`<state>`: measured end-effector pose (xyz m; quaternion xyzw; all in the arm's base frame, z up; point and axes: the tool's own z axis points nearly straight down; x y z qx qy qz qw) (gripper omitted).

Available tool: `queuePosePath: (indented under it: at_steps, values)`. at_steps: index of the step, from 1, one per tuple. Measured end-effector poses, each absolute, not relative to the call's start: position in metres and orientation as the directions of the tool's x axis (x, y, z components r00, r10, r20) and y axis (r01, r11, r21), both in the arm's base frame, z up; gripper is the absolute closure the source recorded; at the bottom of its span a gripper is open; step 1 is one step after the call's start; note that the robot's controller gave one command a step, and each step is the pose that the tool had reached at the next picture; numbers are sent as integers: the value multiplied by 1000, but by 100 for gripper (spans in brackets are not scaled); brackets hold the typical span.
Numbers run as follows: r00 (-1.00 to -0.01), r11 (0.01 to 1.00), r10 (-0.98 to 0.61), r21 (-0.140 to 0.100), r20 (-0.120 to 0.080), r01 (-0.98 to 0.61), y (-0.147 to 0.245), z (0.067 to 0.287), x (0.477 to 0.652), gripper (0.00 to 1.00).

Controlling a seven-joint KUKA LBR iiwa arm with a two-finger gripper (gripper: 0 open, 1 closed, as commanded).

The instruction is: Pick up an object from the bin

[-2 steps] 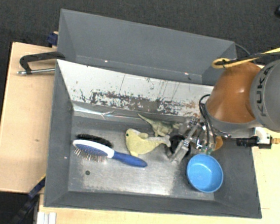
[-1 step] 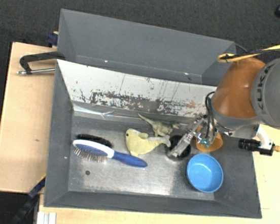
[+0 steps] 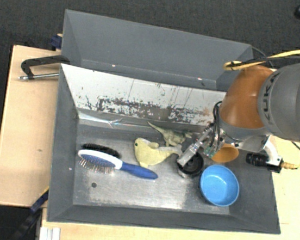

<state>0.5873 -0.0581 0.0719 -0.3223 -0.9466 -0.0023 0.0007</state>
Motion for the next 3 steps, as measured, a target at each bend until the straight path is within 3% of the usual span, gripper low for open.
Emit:
queuePosePath:
  at_steps: [1, 2, 3]
  values:
    - [-730, 730, 684, 2, -1, 684, -14, 72, 571, 0]
    - [-729, 729, 685, 1, 0, 685, -15, 71, 570, 100]
    - [-730, 730, 683, 6, -6, 683, -14, 124, 572, 100]
